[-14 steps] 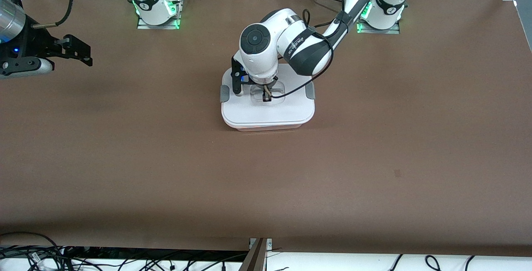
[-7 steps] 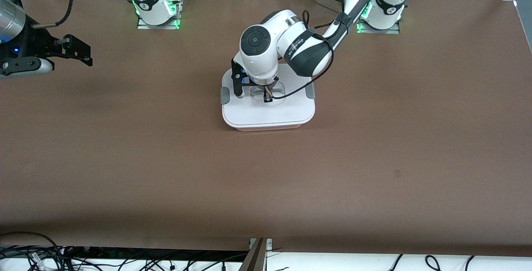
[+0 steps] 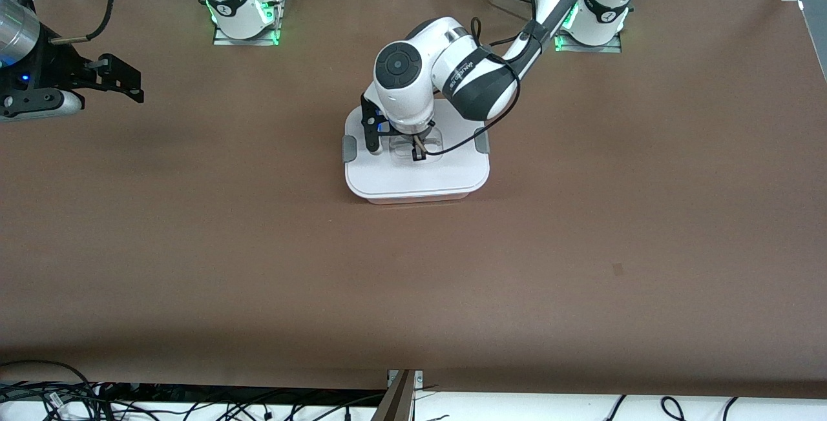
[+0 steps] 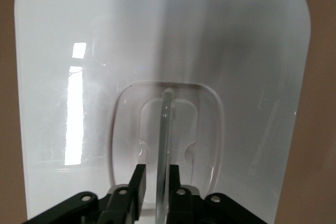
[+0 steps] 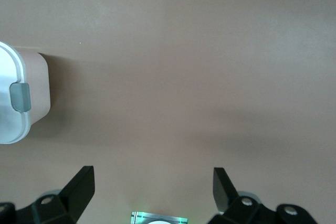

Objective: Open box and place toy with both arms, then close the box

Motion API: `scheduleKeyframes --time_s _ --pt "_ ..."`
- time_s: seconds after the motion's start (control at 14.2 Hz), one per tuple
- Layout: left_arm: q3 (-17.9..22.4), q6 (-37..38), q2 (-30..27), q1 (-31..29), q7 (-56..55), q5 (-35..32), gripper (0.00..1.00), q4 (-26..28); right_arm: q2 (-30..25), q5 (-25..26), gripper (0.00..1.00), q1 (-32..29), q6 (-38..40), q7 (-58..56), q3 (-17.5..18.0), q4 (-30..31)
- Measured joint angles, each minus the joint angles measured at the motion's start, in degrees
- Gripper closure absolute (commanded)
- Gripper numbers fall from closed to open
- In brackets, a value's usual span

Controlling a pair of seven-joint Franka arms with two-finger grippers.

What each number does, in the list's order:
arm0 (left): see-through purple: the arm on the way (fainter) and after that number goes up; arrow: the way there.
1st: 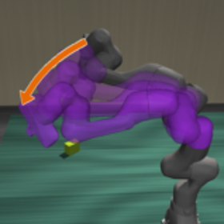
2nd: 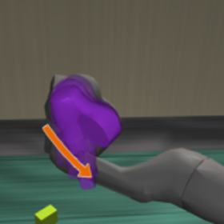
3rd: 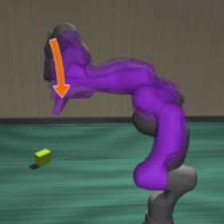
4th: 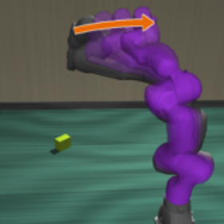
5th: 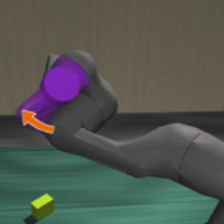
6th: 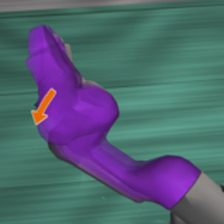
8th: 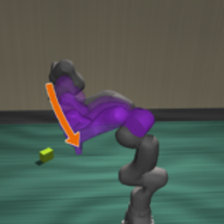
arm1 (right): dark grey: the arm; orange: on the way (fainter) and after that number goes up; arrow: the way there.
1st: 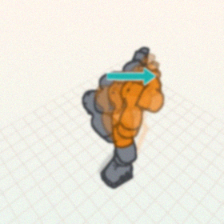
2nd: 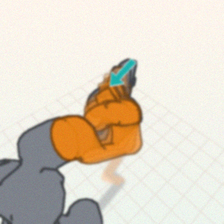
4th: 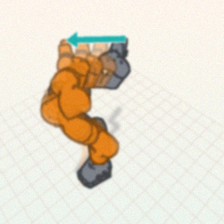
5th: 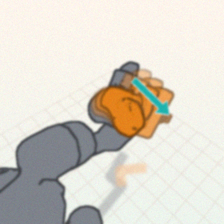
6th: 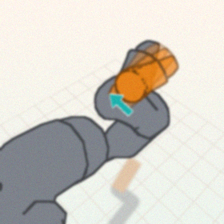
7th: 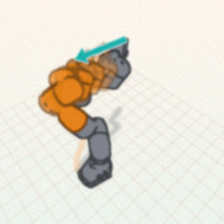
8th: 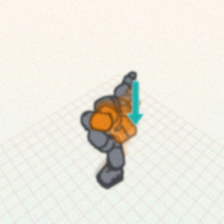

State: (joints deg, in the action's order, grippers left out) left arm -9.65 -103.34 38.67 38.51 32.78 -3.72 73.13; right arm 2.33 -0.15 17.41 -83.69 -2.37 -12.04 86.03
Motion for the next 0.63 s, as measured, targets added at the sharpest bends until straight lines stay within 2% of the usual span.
scheduleKeyframes --time_s 0.42,0.63 --pt "0.18 6.25 -0.16 -2.94 -0.65 0.18 0.0 -6.59 0.0 0.0 0.0 0.0 0.0 0.0 0.0 0.0" --pt "0.49 6.88 -0.22 -9.28 -0.9 1.6 0.0 -7.69 0.01 0.0 0.0 -0.01 0.0 0.0 0.0 0.0"
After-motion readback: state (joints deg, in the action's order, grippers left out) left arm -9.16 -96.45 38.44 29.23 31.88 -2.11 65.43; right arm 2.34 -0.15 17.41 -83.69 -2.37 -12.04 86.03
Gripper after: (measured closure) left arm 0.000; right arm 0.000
